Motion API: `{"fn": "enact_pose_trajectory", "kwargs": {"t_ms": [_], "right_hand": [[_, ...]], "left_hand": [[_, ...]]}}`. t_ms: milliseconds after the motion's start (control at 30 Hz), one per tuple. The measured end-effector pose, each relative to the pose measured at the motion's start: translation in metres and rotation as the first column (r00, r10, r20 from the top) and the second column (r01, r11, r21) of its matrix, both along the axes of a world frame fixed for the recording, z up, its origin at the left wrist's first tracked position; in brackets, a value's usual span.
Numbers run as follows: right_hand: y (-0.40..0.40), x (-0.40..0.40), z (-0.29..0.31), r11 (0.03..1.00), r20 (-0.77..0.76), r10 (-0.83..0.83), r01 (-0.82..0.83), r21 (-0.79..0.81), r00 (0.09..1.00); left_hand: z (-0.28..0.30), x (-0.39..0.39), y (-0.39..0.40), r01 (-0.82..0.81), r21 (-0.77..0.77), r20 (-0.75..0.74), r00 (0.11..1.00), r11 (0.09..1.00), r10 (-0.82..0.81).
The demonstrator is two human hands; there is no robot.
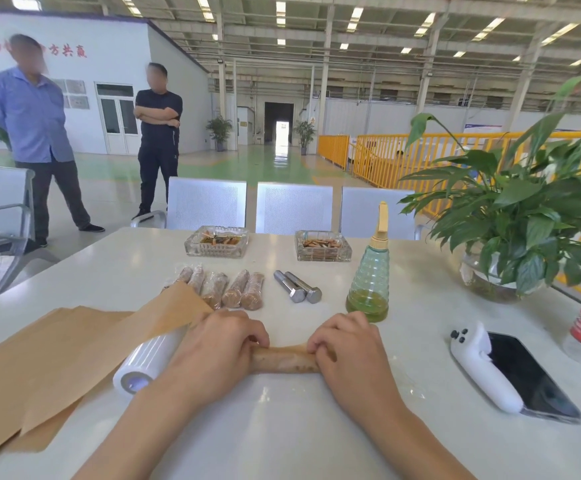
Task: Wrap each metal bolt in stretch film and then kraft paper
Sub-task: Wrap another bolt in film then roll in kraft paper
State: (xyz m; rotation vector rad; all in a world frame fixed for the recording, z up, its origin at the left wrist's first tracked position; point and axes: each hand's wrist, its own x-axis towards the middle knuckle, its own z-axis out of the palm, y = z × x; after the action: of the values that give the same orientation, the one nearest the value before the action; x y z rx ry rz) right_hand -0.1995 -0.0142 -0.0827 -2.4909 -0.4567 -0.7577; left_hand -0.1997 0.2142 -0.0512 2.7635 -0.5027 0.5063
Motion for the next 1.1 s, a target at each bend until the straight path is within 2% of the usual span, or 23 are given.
{"fn": "enact_pose_trajectory", "kwargs": {"t_ms": [233, 300, 367, 433, 500, 867, 1100], "right_hand": [[-0.002, -0.002, -0.003, 0.999, 0.032, -0.021, 0.022, -0.032, 0.999], [-0.002, -0.001, -0.003, 0.999, 0.021, -0.016, 0.017, -0.034, 1.0], [-0.001, 0.001, -0.002, 0.999, 0.01, -0.018, 0.018, -0.041, 1.0], [-0.001, 0.002, -0.001, 0.999, -0.004, -0.018, 0.018, -0.046, 1.0], [-0.003, 0.002, -0.001, 0.999, -0.013, -0.016, 0.015, -0.051, 1.0], [-0.001, -0.001, 0.0, 0.995, -0.1, -0.051, 0.042, -0.087, 0.994], [-0.002, -0.003, 0.001, 0.994, -0.133, -0.069, 0.056, -0.094, 0.989]], "left_hand": [[0.002, 0.001, 0.002, -0.109, 0.06, 0.053, 0.993, 0.992, 0.106], [0.001, -0.004, 0.002, -0.068, -0.038, 0.109, 0.992, 0.997, 0.072], [0.004, -0.011, -0.003, 0.062, -0.106, 0.142, 0.989, 0.992, -0.047], [0.005, -0.014, -0.011, 0.13, -0.015, 0.088, 0.988, 0.991, -0.128], [-0.001, -0.014, -0.016, 0.123, 0.071, 0.065, 0.99, 0.99, -0.128], [-0.018, -0.014, -0.014, 0.081, -0.079, 0.084, 0.994, 0.994, -0.074], [-0.022, -0.015, -0.014, 0.093, 0.003, 0.064, 0.994, 0.996, -0.093]]}}
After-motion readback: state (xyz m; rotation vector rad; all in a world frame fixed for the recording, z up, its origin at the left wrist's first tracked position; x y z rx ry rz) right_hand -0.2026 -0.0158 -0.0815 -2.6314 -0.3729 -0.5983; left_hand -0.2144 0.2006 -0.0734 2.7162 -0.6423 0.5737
